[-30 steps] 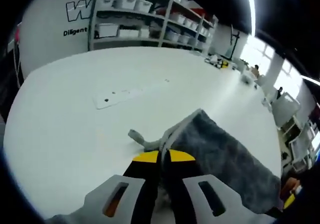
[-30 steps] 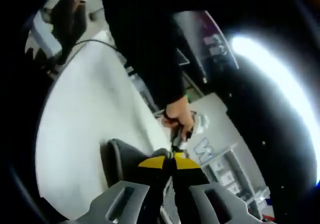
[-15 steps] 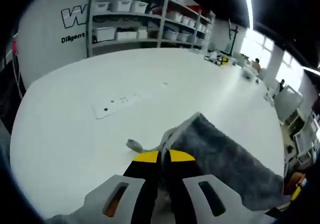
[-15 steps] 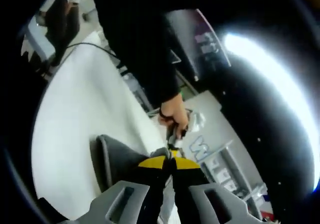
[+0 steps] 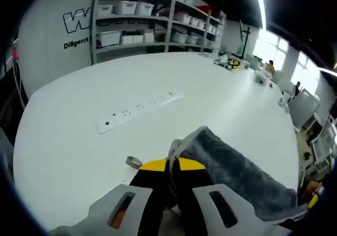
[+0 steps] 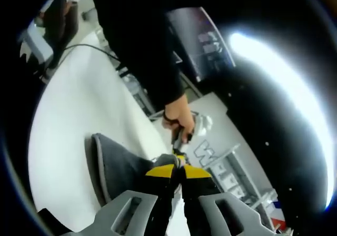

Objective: Open the folded towel by lifting each exposed corner and separating the folded layers until the towel lies flat within the target outline without major curled edges

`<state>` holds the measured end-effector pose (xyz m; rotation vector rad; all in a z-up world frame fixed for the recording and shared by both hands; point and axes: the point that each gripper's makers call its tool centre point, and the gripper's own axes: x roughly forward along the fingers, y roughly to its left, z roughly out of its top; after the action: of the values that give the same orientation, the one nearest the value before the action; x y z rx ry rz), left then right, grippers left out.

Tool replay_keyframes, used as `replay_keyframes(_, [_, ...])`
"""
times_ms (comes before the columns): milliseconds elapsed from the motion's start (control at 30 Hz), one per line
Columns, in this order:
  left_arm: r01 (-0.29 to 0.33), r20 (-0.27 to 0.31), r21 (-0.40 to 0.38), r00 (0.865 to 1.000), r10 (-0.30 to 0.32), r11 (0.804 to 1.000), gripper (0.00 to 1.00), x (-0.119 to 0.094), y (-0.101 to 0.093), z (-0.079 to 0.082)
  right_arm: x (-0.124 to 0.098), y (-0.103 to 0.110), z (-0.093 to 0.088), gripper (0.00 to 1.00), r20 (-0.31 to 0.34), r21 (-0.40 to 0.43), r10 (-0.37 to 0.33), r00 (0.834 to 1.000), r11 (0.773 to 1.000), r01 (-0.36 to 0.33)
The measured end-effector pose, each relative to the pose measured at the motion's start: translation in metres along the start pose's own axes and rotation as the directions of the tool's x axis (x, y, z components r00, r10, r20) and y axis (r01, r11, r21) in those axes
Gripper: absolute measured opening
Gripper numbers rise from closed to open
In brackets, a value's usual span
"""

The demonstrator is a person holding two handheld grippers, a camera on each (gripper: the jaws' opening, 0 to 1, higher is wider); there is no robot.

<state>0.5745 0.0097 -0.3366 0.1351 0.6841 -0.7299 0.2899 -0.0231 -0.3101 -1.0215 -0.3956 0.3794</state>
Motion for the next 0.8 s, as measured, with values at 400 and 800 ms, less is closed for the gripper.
replay_keyframes(400, [0.071,0.104,-0.123,0.993,-0.058,0.99,0.04,0.013,-0.005,0.033,-0.006,-0.025,-0.019,0.0,-0.03,0.008,-0.056,0.998,0.998,0.056])
replay_keyframes(800, [0.147,0.163,-0.098,0.978,-0.13,0.984,0.05,0.017,-0.034,0.037,-0.014,-0.033,-0.029,0.0,-0.051,0.025,-0.081,0.995,0.996,0.083])
